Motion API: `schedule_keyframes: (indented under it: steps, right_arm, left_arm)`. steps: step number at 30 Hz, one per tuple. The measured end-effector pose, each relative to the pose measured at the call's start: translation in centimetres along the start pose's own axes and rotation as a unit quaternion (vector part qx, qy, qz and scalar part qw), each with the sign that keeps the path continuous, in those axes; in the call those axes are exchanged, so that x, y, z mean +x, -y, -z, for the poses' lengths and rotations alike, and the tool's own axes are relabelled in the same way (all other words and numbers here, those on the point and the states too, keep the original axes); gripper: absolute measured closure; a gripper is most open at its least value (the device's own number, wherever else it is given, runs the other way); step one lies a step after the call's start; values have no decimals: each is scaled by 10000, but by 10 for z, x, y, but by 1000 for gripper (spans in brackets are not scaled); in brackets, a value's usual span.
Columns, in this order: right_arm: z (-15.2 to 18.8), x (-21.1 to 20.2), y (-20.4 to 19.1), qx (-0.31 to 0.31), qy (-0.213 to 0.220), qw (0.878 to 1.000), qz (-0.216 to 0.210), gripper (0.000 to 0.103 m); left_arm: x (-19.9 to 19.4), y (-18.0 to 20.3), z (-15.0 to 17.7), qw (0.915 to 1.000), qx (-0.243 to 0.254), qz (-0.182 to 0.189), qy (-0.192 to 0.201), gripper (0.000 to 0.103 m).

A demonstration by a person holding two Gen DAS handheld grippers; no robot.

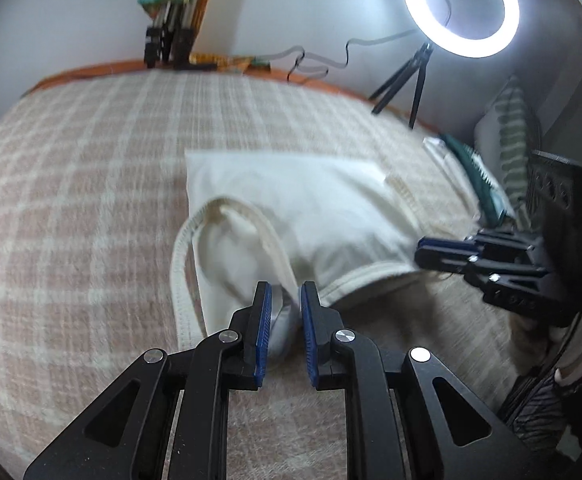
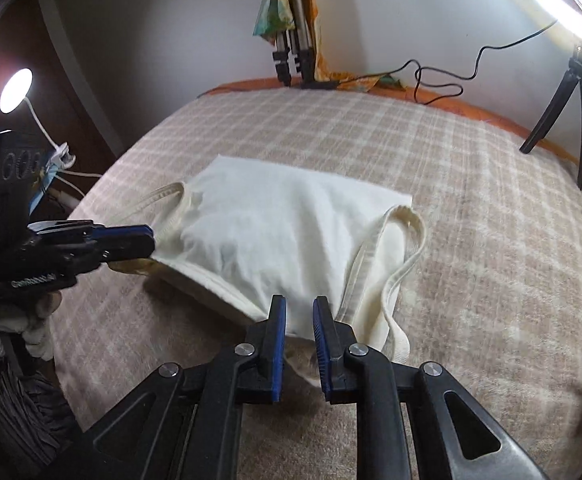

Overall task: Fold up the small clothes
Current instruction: 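Open both tools and release the folded tank top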

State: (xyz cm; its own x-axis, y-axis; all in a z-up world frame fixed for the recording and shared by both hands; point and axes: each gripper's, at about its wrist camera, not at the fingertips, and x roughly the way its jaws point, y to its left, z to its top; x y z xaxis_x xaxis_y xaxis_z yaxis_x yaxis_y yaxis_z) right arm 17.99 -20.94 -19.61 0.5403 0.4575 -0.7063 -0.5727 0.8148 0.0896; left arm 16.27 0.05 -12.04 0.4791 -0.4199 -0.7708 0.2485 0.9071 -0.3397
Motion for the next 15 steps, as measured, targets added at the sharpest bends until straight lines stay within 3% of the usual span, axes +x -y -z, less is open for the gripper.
schedule_keyframes:
  steps: [6,11,13,15]
  right_arm:
    - [13,6,0,-105,-214,9997,-22,89]
    - [19,3,2,-38,-278,9995,-126,84]
    - [21,0,1,-44,-311,9994,-168,81]
    - [21,-8,1,-41,-252,9993,-274,78]
  left_arm:
    - [-4,4,14,9996,197,-194,5,90]
    - [-9,11,22,9980,424,-473,73,89]
    - [-10,16,24,9963,542,-662,101,81]
    - [-17,20,26,9953,620,-714,197,79]
